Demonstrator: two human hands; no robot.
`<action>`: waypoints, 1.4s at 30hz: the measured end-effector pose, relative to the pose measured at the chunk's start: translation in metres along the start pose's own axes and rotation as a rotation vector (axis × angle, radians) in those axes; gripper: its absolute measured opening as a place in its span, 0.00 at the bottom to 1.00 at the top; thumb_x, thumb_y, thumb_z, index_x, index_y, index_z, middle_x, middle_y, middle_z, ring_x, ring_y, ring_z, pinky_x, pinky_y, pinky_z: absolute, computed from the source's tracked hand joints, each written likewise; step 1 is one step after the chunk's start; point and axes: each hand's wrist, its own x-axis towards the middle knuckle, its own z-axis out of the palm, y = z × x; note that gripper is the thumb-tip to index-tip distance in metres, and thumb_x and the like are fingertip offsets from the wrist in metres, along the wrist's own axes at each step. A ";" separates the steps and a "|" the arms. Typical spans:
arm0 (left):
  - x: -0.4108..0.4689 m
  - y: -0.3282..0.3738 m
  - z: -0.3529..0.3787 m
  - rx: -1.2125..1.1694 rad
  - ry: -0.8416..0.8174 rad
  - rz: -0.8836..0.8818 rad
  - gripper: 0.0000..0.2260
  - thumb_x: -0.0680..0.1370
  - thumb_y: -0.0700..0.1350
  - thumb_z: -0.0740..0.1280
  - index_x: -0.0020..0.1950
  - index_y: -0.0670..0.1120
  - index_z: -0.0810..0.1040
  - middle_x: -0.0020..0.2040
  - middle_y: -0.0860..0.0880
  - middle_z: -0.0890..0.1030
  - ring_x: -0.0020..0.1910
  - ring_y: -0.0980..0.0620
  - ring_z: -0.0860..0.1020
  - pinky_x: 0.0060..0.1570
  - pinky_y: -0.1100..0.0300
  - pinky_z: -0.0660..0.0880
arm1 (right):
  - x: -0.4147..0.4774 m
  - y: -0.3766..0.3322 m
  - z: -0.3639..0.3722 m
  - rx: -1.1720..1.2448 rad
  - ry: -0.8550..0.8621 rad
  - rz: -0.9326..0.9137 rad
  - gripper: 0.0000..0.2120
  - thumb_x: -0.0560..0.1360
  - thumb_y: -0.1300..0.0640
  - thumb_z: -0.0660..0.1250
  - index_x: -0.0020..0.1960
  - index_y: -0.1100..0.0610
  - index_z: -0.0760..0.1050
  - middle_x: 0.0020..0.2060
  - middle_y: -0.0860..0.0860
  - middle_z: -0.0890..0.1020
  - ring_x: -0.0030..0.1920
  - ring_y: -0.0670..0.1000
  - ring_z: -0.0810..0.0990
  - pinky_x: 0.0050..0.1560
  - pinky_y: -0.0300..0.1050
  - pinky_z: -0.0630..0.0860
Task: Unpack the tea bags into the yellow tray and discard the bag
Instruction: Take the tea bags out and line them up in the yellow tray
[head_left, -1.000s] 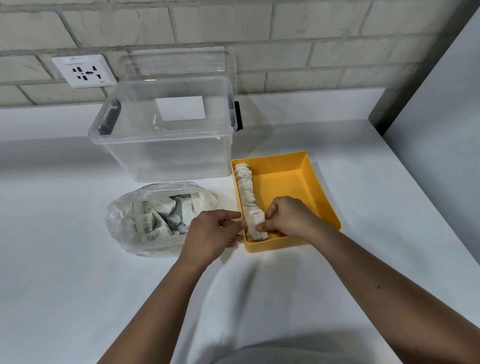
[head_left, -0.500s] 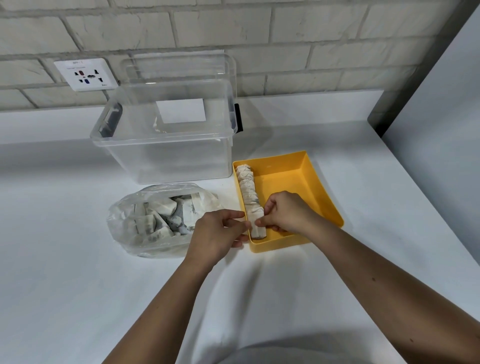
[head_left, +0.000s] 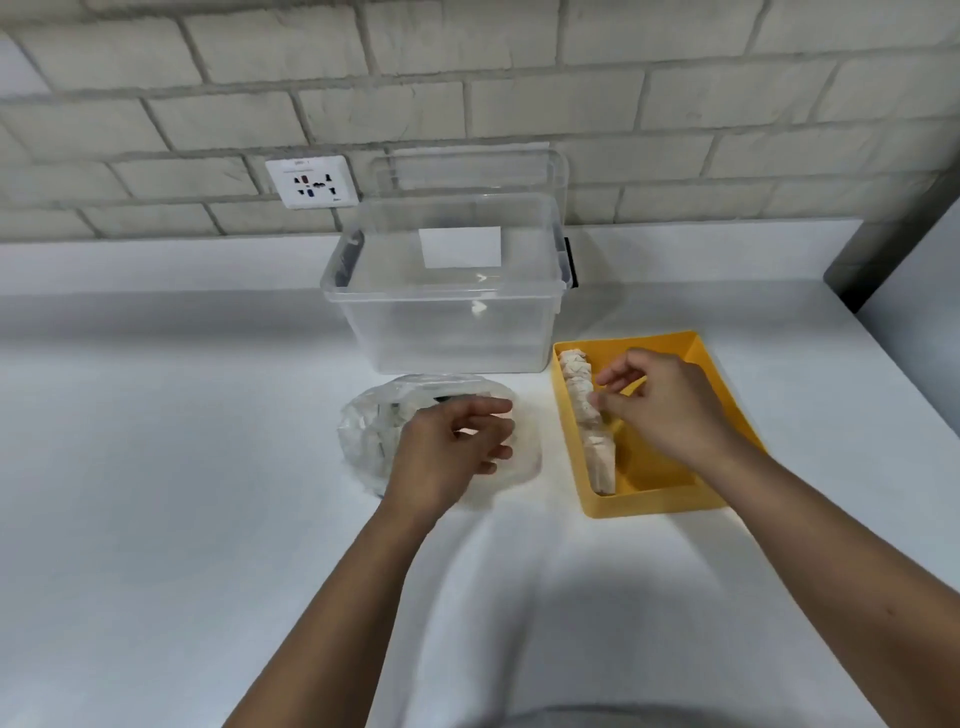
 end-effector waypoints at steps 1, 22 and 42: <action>0.004 -0.002 -0.013 0.009 0.049 0.005 0.07 0.77 0.38 0.71 0.54 0.45 0.84 0.42 0.47 0.86 0.39 0.50 0.86 0.41 0.59 0.83 | 0.001 -0.009 0.004 0.037 0.004 -0.026 0.06 0.70 0.53 0.76 0.45 0.51 0.81 0.38 0.42 0.81 0.34 0.38 0.75 0.37 0.35 0.69; 0.068 -0.034 -0.062 0.830 0.098 0.036 0.23 0.76 0.43 0.68 0.71 0.43 0.72 0.63 0.43 0.80 0.63 0.44 0.77 0.60 0.52 0.74 | 0.031 -0.080 0.149 -0.232 -0.311 -0.170 0.16 0.74 0.55 0.71 0.60 0.58 0.77 0.61 0.54 0.74 0.61 0.54 0.75 0.61 0.45 0.71; 0.035 -0.029 -0.077 0.399 0.128 0.089 0.05 0.74 0.48 0.75 0.44 0.48 0.83 0.39 0.54 0.84 0.35 0.62 0.79 0.38 0.72 0.71 | 0.022 -0.060 0.103 -0.378 -0.354 -0.278 0.07 0.73 0.58 0.71 0.50 0.54 0.81 0.50 0.51 0.81 0.52 0.52 0.79 0.48 0.44 0.75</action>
